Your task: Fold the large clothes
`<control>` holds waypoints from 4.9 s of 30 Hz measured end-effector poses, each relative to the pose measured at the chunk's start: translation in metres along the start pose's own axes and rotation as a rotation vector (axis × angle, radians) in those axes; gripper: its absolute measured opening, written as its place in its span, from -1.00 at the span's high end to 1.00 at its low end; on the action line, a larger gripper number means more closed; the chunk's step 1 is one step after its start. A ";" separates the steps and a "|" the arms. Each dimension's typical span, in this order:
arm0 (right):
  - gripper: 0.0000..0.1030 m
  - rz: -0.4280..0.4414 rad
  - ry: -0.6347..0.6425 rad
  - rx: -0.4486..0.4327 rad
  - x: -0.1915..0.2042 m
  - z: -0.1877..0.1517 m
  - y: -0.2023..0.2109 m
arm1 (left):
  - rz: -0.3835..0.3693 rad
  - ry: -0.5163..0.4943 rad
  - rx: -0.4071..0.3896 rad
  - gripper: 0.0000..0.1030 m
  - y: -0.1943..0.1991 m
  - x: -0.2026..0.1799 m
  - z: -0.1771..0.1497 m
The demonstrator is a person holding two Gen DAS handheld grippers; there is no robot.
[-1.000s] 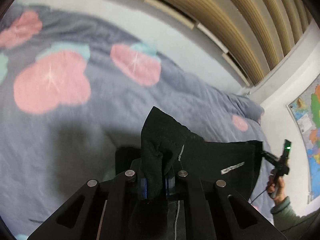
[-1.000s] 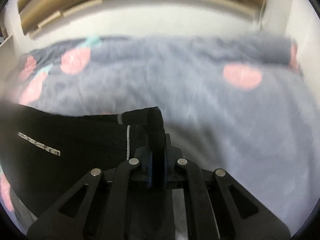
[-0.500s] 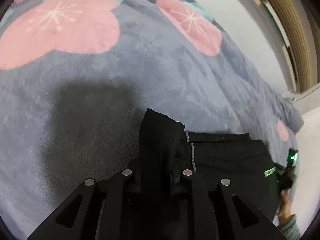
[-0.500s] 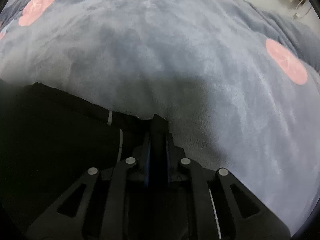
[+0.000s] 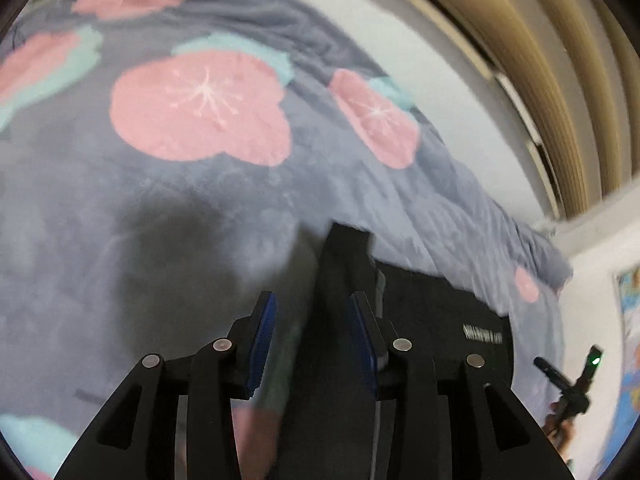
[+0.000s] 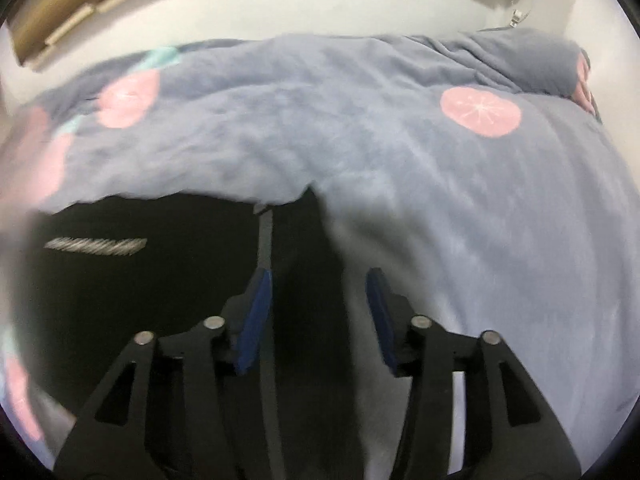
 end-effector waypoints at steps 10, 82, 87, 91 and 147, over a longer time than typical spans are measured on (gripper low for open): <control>-0.07 0.095 0.042 0.102 0.099 -0.070 -0.036 | 0.032 -0.297 0.064 0.23 -0.023 -0.136 -0.159; -0.71 0.140 -0.258 0.164 -0.043 -0.085 -0.059 | 0.134 -0.053 0.166 -0.06 -0.016 0.009 -0.119; -0.89 0.217 -0.238 0.204 -0.040 -0.080 -0.077 | 0.098 -0.046 0.269 -0.35 -0.055 0.019 -0.122; -0.99 0.296 -0.201 0.247 -0.034 -0.074 -0.092 | 0.001 0.024 0.290 -0.53 -0.074 0.027 -0.120; -0.04 0.268 -0.079 0.295 0.065 -0.301 0.034 | -0.066 0.115 0.181 0.26 0.088 0.062 -0.310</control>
Point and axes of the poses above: each gripper's, at about its wrist camera, not at the fingertips, and y roughly against the way its jaws point, x to its left, z to its top, the point moved 8 cm from there along -y, roughly the way its jaws point, and after that the axes turned 3 degrees about x, right-handed, at the moved point
